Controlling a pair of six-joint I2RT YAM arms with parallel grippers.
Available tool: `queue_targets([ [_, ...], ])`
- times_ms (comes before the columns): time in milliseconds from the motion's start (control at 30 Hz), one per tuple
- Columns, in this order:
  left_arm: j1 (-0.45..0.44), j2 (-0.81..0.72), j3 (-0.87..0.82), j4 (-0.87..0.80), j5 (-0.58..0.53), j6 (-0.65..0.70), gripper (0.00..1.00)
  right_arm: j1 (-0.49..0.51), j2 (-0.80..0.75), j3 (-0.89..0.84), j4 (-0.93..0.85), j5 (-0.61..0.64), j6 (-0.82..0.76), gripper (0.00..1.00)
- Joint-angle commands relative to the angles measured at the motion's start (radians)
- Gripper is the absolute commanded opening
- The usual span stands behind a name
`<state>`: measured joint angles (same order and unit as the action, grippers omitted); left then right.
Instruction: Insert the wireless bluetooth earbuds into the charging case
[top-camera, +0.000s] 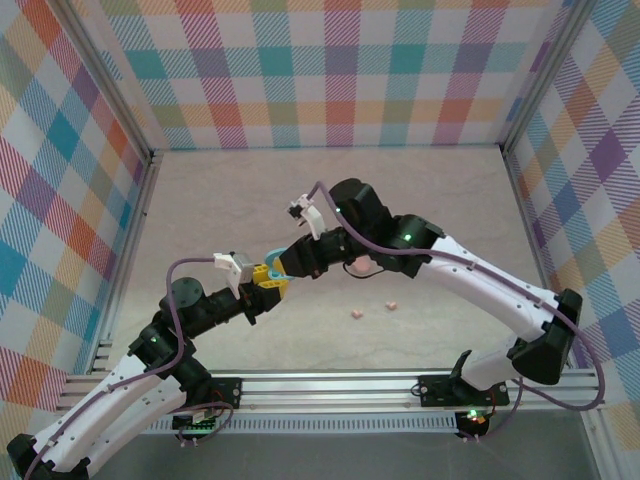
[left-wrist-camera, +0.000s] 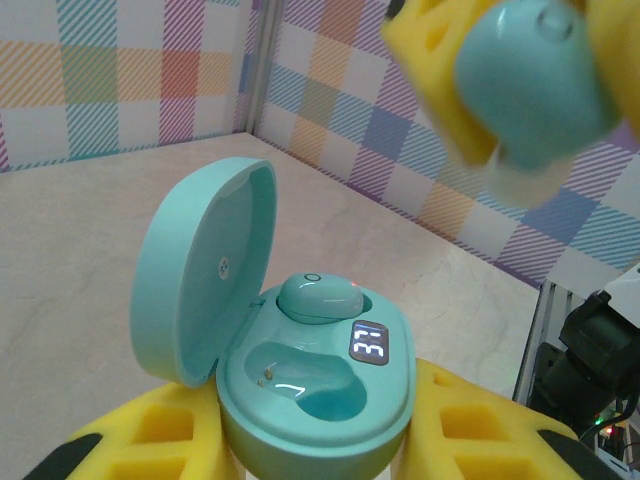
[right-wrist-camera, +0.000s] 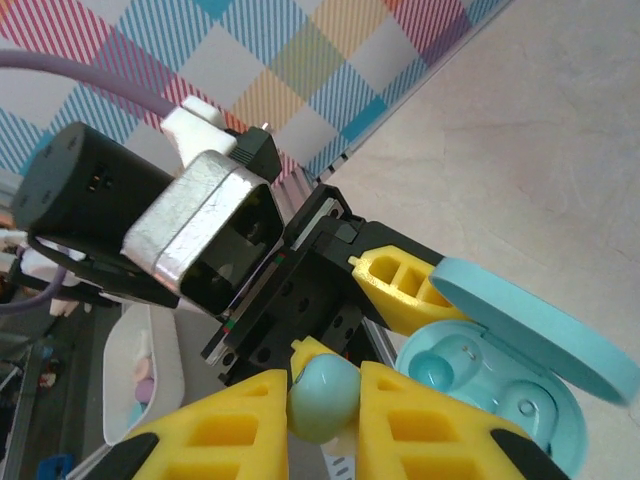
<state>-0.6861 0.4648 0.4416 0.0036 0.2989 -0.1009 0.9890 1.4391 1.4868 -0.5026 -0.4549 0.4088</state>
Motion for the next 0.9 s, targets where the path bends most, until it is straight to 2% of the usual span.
queue_targets([
  [0, -0.009, -0.003, -0.007, 0.046, 0.023, 0.003, 0.23, 0.019, 0.019, 0.039, -0.019, -0.024, -0.056, 0.20],
  [867, -0.008, -0.003, 0.002, 0.035, 0.031, 0.004, 0.23, 0.066, 0.086, 0.056, -0.058, 0.130, -0.186, 0.22],
])
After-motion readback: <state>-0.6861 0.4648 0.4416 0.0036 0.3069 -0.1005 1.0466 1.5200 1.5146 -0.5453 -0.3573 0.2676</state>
